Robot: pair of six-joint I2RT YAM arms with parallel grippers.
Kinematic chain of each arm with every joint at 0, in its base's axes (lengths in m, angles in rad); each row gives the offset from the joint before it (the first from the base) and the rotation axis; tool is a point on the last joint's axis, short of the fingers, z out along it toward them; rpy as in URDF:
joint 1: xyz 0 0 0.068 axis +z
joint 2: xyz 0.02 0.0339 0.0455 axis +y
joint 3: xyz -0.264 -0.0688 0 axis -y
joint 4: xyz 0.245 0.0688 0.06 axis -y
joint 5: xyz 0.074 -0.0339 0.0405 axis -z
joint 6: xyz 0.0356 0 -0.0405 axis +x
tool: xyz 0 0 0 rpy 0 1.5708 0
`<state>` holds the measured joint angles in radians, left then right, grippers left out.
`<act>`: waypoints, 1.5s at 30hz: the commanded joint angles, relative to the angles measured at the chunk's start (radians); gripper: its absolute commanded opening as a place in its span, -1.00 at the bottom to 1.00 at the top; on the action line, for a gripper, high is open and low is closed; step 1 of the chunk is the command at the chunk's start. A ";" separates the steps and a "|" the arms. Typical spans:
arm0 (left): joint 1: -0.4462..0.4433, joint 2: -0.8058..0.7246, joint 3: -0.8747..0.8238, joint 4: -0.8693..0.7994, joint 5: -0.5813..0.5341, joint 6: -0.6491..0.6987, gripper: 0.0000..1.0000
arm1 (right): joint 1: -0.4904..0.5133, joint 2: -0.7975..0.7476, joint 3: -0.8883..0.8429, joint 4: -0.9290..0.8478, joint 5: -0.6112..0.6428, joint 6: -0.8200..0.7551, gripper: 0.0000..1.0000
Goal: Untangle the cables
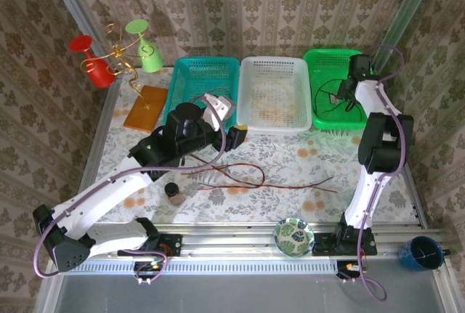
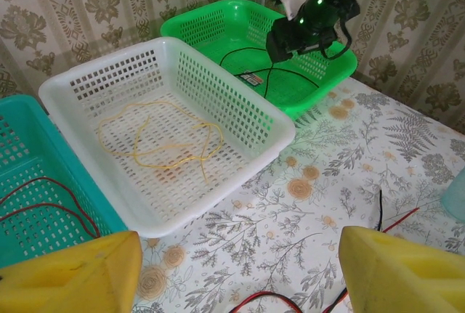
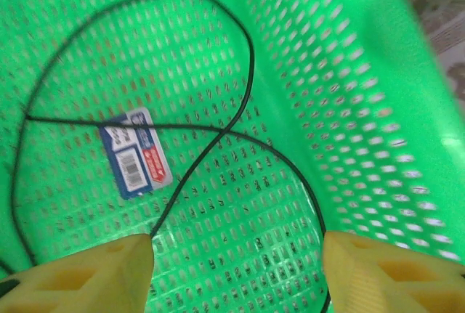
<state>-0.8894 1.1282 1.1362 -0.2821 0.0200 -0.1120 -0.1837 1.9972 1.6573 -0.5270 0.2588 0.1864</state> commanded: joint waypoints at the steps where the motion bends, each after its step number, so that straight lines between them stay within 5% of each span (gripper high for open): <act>1: 0.003 -0.013 -0.014 -0.039 -0.041 -0.038 0.47 | -0.002 -0.100 -0.030 -0.005 -0.020 0.012 0.37; 17: 0.007 -0.027 -0.190 -0.051 -0.055 -0.163 0.47 | 0.148 -0.672 -0.472 -0.089 0.008 0.258 0.35; 23: 0.004 -0.050 -0.235 -0.034 -0.066 -0.175 0.48 | 0.174 -0.816 -0.639 -0.235 0.019 0.497 0.33; 29: 0.004 -0.071 -0.267 -0.007 -0.075 -0.183 0.49 | 0.209 -0.848 -0.733 -0.330 0.027 0.619 0.31; 45: -0.002 -0.030 -0.271 0.056 -0.054 -0.203 0.49 | 0.253 -0.731 -0.973 -0.127 -0.115 0.844 0.13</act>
<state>-0.8841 1.0901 0.8650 -0.2485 -0.0383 -0.2970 0.0601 1.2324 0.6930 -0.6941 0.1532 0.9699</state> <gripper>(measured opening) 0.743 0.573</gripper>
